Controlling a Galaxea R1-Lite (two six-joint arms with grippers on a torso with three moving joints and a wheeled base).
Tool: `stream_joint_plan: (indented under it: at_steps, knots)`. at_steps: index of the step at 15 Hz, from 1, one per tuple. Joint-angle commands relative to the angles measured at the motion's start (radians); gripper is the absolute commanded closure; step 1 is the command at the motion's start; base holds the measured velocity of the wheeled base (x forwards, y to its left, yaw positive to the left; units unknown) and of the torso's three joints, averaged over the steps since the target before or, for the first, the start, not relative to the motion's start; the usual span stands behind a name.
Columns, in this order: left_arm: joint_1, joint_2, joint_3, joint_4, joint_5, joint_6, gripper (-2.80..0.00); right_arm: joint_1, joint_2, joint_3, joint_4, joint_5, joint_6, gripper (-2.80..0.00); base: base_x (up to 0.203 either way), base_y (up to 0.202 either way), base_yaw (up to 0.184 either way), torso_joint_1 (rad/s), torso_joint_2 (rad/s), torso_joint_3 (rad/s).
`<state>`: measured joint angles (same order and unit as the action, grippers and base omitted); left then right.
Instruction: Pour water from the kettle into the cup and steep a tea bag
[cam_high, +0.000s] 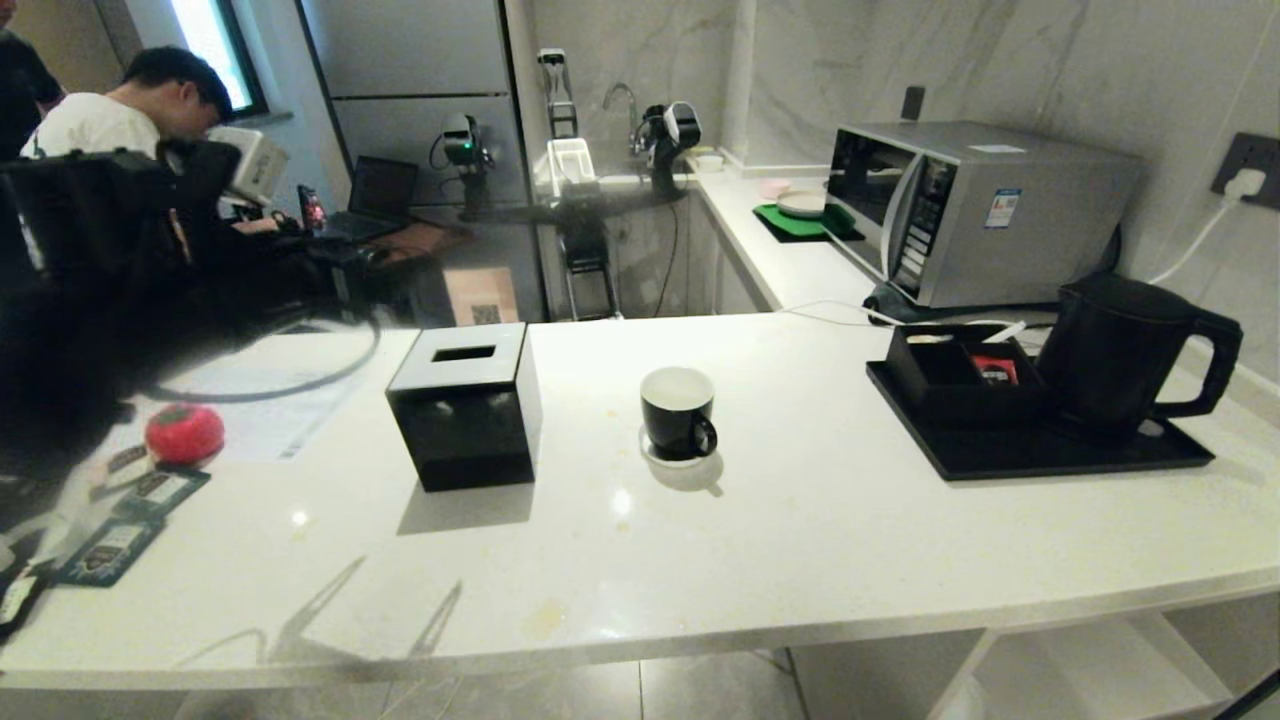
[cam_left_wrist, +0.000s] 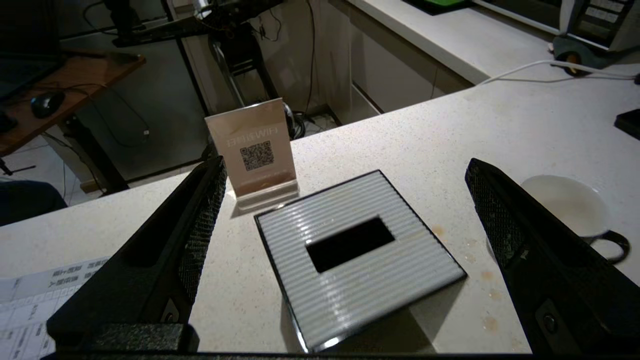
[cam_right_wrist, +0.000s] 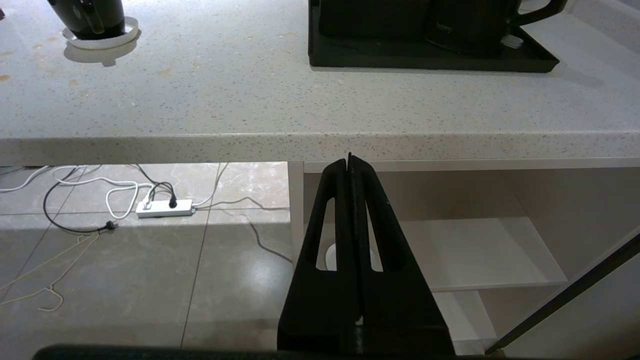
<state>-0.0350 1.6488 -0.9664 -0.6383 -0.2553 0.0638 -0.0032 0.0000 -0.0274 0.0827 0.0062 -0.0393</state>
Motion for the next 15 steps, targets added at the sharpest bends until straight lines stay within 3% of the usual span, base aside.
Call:
stream_joint_plan:
  at_steps: [1, 4, 15]
  knots:
    - [0.013, -0.137, 0.082, -0.003, -0.001, 0.002, 0.00, 0.000, 0.000, 0.000, 0.000, 0.000, -0.001, 0.00, 0.000, 0.000, 0.000, 0.000, 0.00, 0.000]
    - [0.035, -0.247, 0.170, 0.003, 0.009, 0.003, 0.00, 0.000, 0.000, 0.000, 0.000, 0.000, -0.001, 0.00, 0.000, 0.000, 0.000, 0.000, 0.00, 0.000]
    - [0.043, -0.665, 0.559, 0.091, 0.149, -0.002, 0.00, 0.000, 0.000, 0.000, 0.000, 0.000, -0.001, 0.00, 0.000, 0.000, 0.000, 0.000, 0.00, 0.000]
